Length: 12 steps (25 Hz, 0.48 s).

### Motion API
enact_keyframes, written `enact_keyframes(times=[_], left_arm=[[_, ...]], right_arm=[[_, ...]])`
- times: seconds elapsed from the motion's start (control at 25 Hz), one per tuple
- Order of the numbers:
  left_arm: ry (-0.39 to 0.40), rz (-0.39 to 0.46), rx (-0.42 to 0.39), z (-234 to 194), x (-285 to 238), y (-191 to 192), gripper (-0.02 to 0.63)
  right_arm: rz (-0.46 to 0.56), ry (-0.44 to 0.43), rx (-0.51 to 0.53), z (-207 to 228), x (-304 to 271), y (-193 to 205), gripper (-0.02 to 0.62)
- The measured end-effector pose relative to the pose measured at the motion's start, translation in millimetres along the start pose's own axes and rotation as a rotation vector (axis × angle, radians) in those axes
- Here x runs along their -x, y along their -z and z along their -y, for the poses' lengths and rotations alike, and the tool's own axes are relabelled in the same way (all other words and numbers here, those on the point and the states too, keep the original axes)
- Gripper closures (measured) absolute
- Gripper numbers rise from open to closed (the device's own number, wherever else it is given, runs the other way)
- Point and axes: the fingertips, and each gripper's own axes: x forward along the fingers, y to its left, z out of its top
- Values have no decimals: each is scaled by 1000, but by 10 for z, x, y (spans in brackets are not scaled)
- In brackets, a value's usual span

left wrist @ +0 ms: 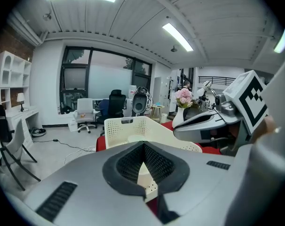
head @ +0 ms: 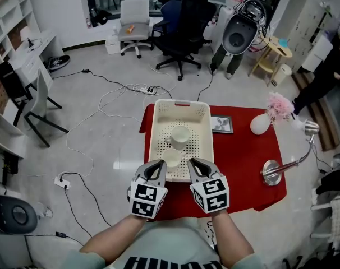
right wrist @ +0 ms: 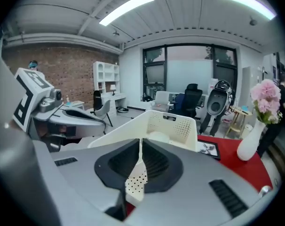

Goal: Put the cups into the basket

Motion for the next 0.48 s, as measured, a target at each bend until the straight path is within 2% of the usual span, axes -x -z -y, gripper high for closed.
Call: enact_keyframes(times=[0.2,0.48], left_arm=[[46,21,-7,143,88,71,603],[150,65,-84,449,227,130,603]], right_arm=[[24,82,-63,-30,214,30,578],[36,182,-111,-159,474,224,580]])
